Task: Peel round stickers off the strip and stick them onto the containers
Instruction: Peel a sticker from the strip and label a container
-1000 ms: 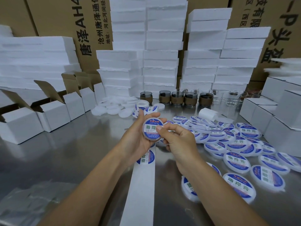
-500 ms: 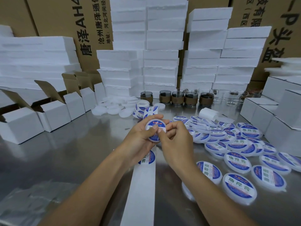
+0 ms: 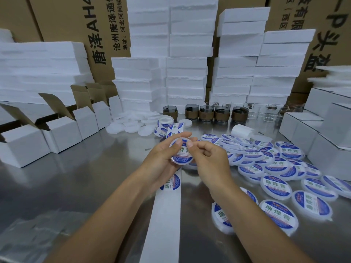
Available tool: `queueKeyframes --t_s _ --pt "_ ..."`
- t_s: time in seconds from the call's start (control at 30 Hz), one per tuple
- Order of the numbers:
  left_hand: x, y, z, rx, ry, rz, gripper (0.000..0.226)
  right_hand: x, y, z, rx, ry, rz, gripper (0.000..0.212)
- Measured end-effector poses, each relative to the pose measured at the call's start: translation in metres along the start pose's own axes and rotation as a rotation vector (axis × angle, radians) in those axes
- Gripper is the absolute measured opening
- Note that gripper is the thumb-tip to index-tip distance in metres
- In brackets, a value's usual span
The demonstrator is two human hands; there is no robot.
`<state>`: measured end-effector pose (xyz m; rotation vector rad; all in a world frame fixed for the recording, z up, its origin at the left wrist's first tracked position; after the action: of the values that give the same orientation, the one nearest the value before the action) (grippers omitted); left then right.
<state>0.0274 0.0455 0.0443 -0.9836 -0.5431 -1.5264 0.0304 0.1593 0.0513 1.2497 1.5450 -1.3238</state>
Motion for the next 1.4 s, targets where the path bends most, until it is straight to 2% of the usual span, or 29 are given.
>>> queueKeyframes --t_s 0.13,0.27,0.33,0.67,0.9,1.07,1.23,1.4 --pt "-0.003 0.001 -0.009 0.109 -0.205 0.014 0.022 0.000 0.000 -0.003 0.037 0.022 -0.019 0.011" --pt "0.000 0.001 -0.012 0.162 -0.164 0.054 0.026 -0.001 0.001 0.000 0.005 0.071 -0.054 0.004" --pt "0.001 0.000 -0.013 0.169 -0.141 0.066 0.028 0.000 0.001 0.004 -0.034 0.091 -0.055 0.010" --pt "-0.005 0.000 -0.009 0.077 -0.255 0.059 0.043 0.008 -0.002 -0.005 0.077 -0.039 0.029 0.008" --pt "-0.007 -0.002 -0.011 0.070 -0.281 0.055 0.041 0.009 -0.003 -0.008 0.154 0.012 0.034 0.013" --pt "-0.009 -0.001 -0.011 0.045 -0.307 0.029 0.053 0.008 -0.003 -0.008 0.166 0.014 0.044 0.014" --pt "-0.008 -0.001 -0.009 0.052 -0.311 0.031 0.035 0.009 -0.002 -0.009 0.168 0.009 0.049 0.013" --pt "-0.001 0.000 -0.014 0.165 -0.270 0.058 0.024 0.005 -0.001 -0.012 0.184 -0.002 0.021 0.011"
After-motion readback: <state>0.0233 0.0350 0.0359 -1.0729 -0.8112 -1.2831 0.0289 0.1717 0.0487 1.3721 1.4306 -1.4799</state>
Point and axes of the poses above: each hand's wrist, its own y-axis away from the middle knuckle, its own z-axis out of the palm, x = y × z, the point moved 6 cm from there along -y, towards the middle knuckle, and after that the axes turned 11 degrees about y, right-handed, at the moved point
